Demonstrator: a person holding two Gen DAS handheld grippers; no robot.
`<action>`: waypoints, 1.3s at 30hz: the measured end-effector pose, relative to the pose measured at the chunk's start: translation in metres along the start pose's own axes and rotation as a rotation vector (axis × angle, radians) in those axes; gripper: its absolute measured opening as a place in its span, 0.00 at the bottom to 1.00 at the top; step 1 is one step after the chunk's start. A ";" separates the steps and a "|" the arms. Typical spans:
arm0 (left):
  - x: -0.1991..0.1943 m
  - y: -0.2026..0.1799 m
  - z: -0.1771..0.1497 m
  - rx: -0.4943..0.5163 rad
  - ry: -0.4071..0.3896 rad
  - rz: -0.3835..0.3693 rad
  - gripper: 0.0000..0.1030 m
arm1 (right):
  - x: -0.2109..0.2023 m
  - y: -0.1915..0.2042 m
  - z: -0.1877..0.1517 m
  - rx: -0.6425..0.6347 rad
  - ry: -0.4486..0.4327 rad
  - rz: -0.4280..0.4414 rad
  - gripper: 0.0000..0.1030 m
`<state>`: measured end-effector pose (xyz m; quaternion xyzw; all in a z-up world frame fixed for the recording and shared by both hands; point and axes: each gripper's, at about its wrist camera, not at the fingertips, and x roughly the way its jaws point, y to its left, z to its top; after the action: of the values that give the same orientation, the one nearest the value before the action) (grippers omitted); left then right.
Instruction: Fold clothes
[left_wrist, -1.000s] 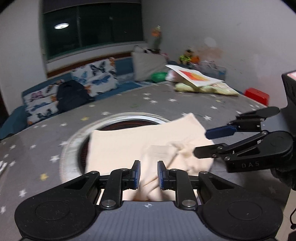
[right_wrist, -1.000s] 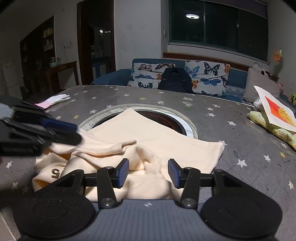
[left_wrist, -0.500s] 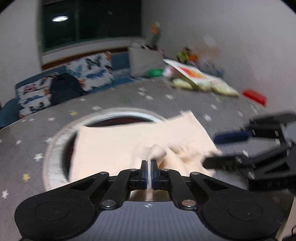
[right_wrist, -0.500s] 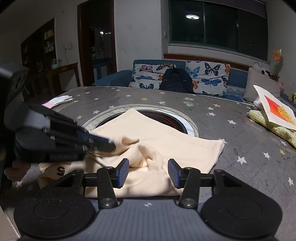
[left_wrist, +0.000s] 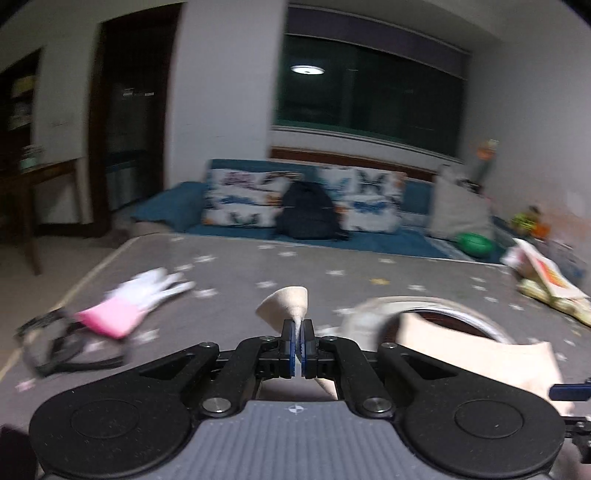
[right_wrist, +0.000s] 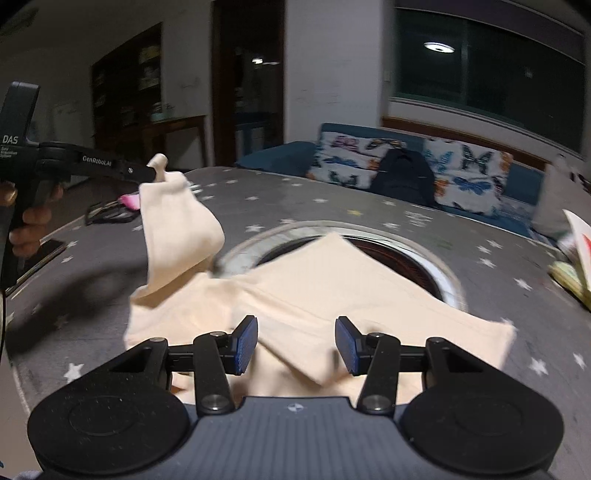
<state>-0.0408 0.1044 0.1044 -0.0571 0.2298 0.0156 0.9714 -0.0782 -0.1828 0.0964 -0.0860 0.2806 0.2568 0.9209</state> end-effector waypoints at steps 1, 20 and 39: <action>-0.003 0.011 -0.002 -0.014 0.007 0.020 0.03 | 0.004 0.006 0.002 -0.016 0.004 0.014 0.46; 0.002 0.058 -0.049 -0.115 0.134 0.131 0.03 | 0.014 0.017 0.009 -0.059 -0.032 -0.106 0.07; 0.012 0.069 -0.054 -0.108 0.169 0.193 0.03 | -0.146 -0.114 -0.059 0.297 -0.159 -0.606 0.05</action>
<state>-0.0581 0.1668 0.0444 -0.0879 0.3142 0.1163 0.9381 -0.1500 -0.3598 0.1313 -0.0102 0.2038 -0.0661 0.9767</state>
